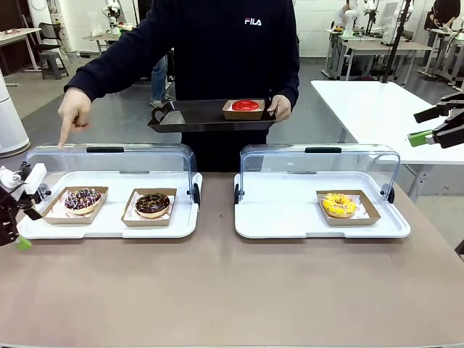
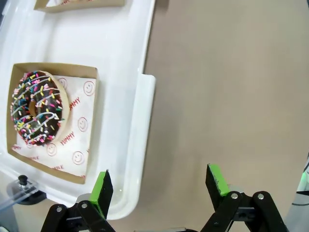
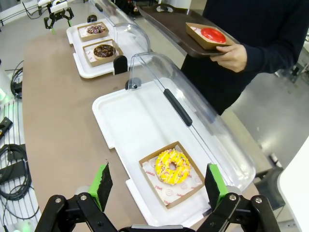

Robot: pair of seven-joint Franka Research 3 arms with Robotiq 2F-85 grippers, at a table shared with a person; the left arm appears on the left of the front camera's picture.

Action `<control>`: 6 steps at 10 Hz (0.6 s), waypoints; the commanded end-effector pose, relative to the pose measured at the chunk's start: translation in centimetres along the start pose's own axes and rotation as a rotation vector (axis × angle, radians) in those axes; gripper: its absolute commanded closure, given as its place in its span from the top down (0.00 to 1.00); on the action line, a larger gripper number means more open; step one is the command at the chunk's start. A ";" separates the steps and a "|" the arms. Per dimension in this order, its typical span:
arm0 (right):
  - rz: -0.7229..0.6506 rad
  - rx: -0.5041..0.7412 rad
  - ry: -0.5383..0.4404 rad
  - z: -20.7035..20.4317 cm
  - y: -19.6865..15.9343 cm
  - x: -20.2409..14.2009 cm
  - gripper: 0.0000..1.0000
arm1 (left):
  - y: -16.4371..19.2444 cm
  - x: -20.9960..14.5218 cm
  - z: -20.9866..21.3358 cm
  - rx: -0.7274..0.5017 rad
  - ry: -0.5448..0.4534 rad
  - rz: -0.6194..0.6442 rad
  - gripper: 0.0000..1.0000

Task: Provide the desired donut to the person.
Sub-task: Pick up and lift the Paper togo box containing the Donut pointed at by the person.

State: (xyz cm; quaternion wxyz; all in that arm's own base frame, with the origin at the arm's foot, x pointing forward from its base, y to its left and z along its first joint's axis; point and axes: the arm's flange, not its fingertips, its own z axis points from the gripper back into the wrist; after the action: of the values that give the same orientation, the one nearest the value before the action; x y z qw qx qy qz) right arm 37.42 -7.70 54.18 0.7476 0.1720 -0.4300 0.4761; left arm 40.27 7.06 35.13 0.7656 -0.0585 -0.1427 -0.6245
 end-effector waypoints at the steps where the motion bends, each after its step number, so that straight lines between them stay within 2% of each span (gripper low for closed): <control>1: 0.014 0.012 -0.001 0.0 0.2 -0.1 1.00 | 2.0 0.0 -0.6 0.023 -0.006 -0.018 1.00; 6: 0.014 0.012 -0.001 0.0 0.2 -0.1 1.00 | 7.5 -0.4 -2.2 0.038 0.011 -0.039 1.00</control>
State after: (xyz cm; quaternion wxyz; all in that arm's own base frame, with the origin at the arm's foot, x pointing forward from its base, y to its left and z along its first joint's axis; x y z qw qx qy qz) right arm 37.41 -7.69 54.19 0.7475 0.1721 -0.4301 0.4761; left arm 46.60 7.50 34.42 0.7625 -0.0412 -0.1428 -0.6297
